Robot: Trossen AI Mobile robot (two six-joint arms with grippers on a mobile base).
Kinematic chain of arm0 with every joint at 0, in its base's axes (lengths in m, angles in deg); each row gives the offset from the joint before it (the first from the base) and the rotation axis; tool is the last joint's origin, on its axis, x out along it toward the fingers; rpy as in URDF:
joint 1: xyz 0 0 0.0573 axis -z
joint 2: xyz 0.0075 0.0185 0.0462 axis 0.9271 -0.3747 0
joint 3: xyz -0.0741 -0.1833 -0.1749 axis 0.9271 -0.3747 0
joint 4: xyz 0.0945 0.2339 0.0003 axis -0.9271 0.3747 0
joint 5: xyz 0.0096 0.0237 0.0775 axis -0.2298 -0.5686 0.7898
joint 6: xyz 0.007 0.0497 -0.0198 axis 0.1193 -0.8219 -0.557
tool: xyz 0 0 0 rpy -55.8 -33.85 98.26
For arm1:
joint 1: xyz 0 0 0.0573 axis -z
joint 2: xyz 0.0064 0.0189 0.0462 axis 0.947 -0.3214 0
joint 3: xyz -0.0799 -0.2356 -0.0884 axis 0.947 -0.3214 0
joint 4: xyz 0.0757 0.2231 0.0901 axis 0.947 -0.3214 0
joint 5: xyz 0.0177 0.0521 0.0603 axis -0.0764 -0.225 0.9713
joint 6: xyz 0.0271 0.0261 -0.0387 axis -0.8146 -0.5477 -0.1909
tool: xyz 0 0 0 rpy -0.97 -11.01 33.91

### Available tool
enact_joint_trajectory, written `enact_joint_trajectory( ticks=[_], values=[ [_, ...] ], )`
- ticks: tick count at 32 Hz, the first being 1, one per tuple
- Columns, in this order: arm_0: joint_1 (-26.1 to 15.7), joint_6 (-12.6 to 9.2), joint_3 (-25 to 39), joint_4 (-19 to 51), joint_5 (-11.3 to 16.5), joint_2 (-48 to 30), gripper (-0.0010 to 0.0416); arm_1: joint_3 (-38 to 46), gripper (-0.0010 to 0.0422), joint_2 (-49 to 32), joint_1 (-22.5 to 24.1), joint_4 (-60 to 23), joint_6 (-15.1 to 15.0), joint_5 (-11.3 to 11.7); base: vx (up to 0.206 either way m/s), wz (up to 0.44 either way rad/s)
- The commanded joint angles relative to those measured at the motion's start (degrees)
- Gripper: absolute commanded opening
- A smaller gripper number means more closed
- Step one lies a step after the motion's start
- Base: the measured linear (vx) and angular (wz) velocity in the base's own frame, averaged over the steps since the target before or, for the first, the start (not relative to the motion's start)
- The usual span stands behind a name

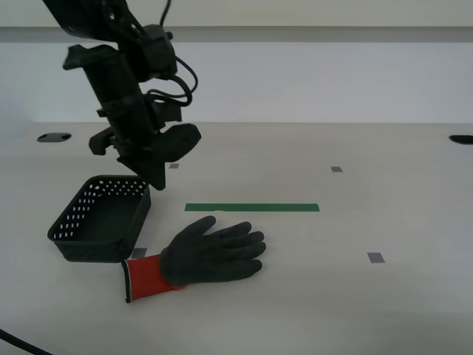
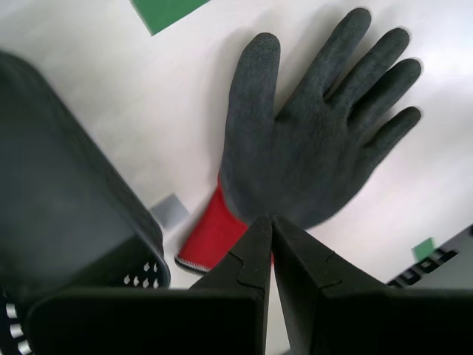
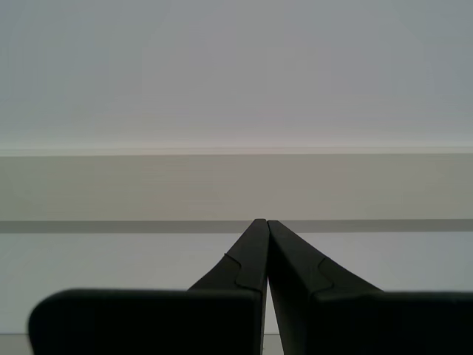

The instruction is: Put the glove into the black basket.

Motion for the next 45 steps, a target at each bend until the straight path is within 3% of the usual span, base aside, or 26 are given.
enact_joint_trajectory(
  ticks=[1,6,11,13,17,21,28,32,36,41,45],
  values=[
    [0.0,0.0,0.0,-0.2,0.0,0.0,0.0001,5.1,0.0,-6.3,1.4,-0.2,-3.0,-0.2,0.0,0.0],
    [0.0,0.0,0.0,-0.2,0.0,0.0,0.0001,10.9,0.0,-13.1,3.5,-0.3,-7.7,-0.2,0.0,0.0],
    [0.0,0.0,0.0,-0.1,0.0,0.0,0.0001,12.0,-0.0001,-14.7,6.7,-0.2,-13.3,-0.2,0.0,0.0],
    [-0.1,0.0,0.0,-0.1,0.0,0.0,0.0001,12.0,-0.0001,-14.6,10.2,1.6,-18.4,-0.2,0.0,0.0],
    [-0.1,0.0,0.0,-0.1,0.0,0.0,0.0001,12.1,-0.0001,-14.6,12.5,5.7,-17.9,-0.1,0.0,0.0],
    [0.0,0.0,0.0,-0.1,0.0,0.0,0.0001,13.6,-0.0001,-14.6,15.8,6.6,-16.2,2.5,0.0,0.0],
    [-0.1,0.0,0.0,-0.1,0.0,0.0,0.0001,13.9,-0.0001,-14.7,19.1,6.8,-15.1,2.5,0.0,0.0],
    [-0.1,0.0,0.0,0.2,0.0,0.0,0.0001,14.9,-0.0001,-19.3,19.3,6.7,-14.1,2.8,0.0,0.0],
    [-0.1,0.0,0.0,0.2,0.0,0.0,0.0001,17.2,0.0,-25.2,19.3,5.9,-14.4,4.9,0.0,0.0],
    [-0.1,0.0,0.0,0.2,0.0,0.0,0.0001,20.7,0.0,-25.5,19.4,8.5,-15.0,4.4,0.0,0.0],
    [-0.1,0.0,0.0,0.2,0.0,0.0,0.0,22.2,0.0025,-25.5,19.4,8.9,-12.4,3.5,0.0,0.0]
  ],
)
